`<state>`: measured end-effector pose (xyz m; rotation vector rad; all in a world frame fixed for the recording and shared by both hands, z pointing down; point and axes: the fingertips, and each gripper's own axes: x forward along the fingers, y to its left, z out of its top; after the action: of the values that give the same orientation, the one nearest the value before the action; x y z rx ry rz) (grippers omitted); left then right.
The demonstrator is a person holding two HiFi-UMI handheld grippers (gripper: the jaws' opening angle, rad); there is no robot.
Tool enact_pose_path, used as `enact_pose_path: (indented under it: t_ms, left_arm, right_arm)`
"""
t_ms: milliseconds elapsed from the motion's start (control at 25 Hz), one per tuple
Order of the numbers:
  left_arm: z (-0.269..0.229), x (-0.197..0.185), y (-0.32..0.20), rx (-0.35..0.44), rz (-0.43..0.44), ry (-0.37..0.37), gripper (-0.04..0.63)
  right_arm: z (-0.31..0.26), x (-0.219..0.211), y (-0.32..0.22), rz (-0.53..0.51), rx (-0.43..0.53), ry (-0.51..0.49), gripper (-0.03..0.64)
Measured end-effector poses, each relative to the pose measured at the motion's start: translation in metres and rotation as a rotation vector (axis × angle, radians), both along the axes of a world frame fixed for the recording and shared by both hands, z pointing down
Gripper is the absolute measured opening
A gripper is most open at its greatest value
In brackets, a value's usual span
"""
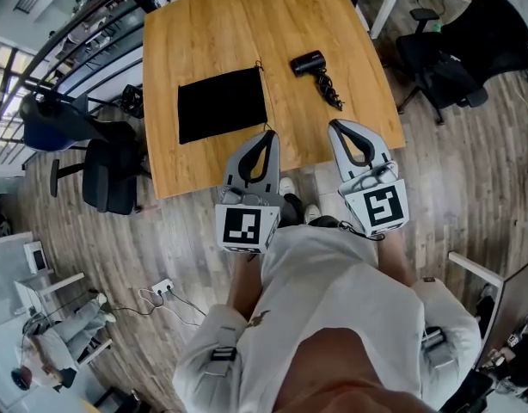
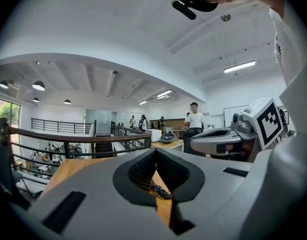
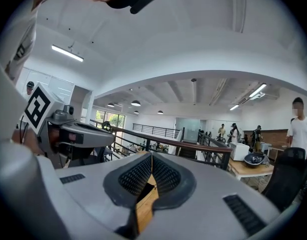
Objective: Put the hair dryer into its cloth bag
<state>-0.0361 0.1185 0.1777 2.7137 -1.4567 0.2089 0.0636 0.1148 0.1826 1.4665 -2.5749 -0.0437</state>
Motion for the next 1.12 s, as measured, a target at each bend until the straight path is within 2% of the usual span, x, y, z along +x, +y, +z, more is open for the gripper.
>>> enact_pose_path:
  t_ms: [560,800,1120]
  left_arm:
    - [0.039,-0.01,-0.091,-0.073,0.137,0.011,0.018]
    - [0.063,-0.009,-0.112,-0.109,0.199,0.027,0.018]
    - [0.079,0.007,-0.132,-0.145,0.282,0.031,0.018]
  right_arm:
    - [0.042,-0.013,-0.08,0.118,-0.102,0.03,0.021]
    - [0.065,-0.017,-0.096,0.177,-0.133,0.051,0.021]
    - [0.087,0.005,-0.107,0.269,-0.188,0.075,0.021]
